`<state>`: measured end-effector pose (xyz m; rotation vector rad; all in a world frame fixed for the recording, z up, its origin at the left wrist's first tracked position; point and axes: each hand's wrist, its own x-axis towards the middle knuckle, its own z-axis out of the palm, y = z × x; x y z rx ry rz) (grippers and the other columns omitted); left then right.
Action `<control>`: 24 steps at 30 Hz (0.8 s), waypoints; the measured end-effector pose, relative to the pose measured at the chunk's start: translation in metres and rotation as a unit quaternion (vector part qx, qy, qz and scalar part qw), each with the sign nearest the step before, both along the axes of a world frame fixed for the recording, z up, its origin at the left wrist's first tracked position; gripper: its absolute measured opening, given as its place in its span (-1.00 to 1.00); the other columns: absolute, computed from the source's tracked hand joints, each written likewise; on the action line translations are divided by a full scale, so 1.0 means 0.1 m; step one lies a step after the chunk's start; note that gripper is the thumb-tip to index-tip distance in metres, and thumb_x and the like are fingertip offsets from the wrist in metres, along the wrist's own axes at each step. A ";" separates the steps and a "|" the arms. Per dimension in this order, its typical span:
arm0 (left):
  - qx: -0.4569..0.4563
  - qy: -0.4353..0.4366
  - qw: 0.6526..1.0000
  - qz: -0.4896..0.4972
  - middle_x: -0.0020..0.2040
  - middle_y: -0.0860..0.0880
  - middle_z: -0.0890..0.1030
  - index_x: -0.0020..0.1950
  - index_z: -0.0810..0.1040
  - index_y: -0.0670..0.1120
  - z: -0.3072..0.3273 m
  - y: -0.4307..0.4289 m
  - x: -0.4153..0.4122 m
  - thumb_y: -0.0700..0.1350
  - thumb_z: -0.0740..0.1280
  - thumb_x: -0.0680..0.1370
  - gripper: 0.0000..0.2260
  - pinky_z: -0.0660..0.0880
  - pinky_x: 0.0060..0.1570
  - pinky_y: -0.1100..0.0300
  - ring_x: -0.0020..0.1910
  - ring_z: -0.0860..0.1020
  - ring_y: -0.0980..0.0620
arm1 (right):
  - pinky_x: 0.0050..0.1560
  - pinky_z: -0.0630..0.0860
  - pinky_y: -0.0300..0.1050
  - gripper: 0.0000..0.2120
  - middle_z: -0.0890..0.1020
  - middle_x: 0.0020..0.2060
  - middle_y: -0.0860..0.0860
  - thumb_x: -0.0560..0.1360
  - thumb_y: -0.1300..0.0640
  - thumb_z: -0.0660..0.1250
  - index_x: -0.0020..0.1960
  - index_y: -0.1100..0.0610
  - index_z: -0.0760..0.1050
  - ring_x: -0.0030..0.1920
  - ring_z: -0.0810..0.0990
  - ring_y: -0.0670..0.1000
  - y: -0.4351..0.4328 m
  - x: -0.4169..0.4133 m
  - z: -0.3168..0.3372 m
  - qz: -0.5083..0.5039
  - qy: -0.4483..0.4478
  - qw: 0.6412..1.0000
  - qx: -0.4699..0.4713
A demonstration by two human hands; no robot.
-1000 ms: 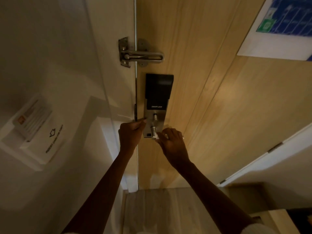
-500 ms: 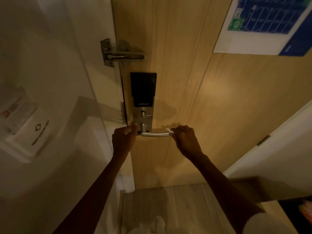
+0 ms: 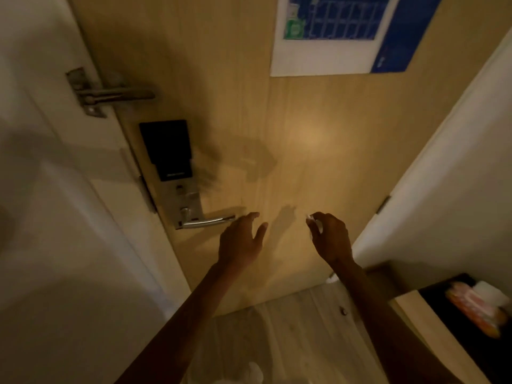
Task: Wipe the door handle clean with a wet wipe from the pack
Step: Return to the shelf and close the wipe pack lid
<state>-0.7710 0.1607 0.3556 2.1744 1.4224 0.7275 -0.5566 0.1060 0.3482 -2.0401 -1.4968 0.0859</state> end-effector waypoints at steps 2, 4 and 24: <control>-0.004 0.043 0.998 -0.044 0.46 -0.05 0.41 0.50 0.30 -0.04 0.03 -0.08 0.28 0.14 0.12 0.63 -0.52 0.30 0.37 0.02 0.45 0.34 -0.05 | -0.15 0.39 -0.14 -0.80 0.65 -0.07 0.13 0.59 0.05 0.25 0.08 0.13 0.58 -0.08 0.61 0.15 -0.19 0.24 0.01 -0.046 0.009 0.999 -0.005; 0.004 0.058 0.994 -0.095 0.56 -0.03 0.24 0.57 0.14 -0.05 0.06 -0.16 0.58 0.15 0.07 0.64 -0.46 0.19 0.44 0.04 0.55 0.16 -0.03 | -0.13 0.47 -0.09 -0.81 0.65 -0.05 0.14 0.59 0.07 0.25 0.08 0.13 0.57 -0.09 0.60 0.15 -0.39 0.48 0.02 -0.087 0.021 0.996 -0.012; 0.029 0.150 0.900 -0.408 0.61 -0.04 -0.01 0.59 -0.10 -0.09 -0.20 -1.38 3.52 0.24 -0.06 0.62 -0.35 -0.05 0.53 0.13 0.58 -0.10 0.03 | -0.02 0.50 -0.02 -0.73 0.57 0.16 0.17 0.53 0.22 0.33 0.23 0.16 0.53 0.10 0.58 0.20 -2.50 2.60 -0.12 -0.411 0.110 0.905 -0.019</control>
